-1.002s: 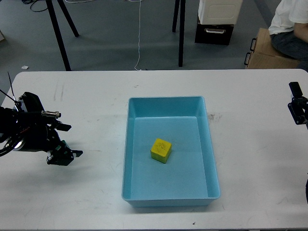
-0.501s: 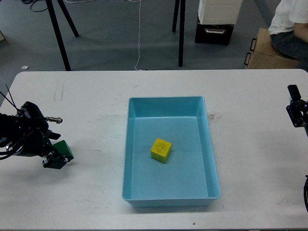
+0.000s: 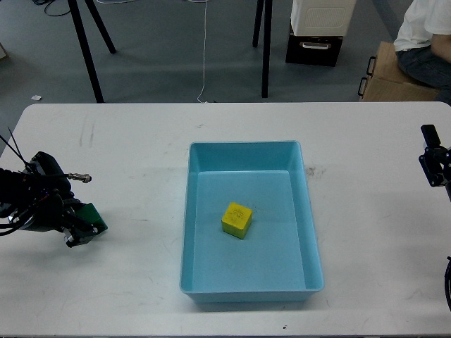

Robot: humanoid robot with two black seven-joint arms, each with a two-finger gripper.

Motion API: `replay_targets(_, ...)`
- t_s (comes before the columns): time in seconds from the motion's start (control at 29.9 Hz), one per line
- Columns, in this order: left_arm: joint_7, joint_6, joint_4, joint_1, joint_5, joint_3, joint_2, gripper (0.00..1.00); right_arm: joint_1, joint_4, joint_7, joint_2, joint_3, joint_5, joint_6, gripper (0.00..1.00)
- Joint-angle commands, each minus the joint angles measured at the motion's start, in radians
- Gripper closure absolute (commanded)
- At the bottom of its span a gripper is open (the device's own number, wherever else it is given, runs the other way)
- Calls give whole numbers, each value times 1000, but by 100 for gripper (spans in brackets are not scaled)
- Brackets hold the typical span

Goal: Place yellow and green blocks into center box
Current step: 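Lower the left gripper onto the green cube and close on it, then carry the green cube over the tray beside the yellow cube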

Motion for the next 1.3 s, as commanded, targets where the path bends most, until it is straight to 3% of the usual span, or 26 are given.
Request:
replay_targets(0.0,0,0,8,3,0,-2,0,78,-6,0,0,-2,3,0,0,2)
replay_targets(0.13,0,9,5,-24,0,-20,12,83,-24,-2,0,-2,10,0,0,2)
replay_targets(0.23,0,3,-27,-153,0,-34,21,84,-56,-3,0,-2,17,0,0,2)
replay_targets(0.4,0,-25,-186,-328,-9,-35,94,84,-106,-5,3,-2,20,0,0,2)
replay_targets(0.5,0,-120,-306,-418,-30,-38,86,84,-129,-8,3,-2,35,0,0,2)
replay_targets(0.67,0,-142,-407,-501,-30,-38,-72,84,-149,-18,3,-2,46,0,0,2)
replay_targets(0.87,0,-142,-366,-495,0,-28,-293,84,-173,-29,3,-2,44,-2,0,2)
replay_targets(1.0,0,-142,-241,-492,0,18,-426,83,-192,-75,5,-2,46,-2,0,2)
replay_targets(1.27,0,-142,-93,-460,0,129,-531,82,-190,-141,20,0,46,0,0,2)
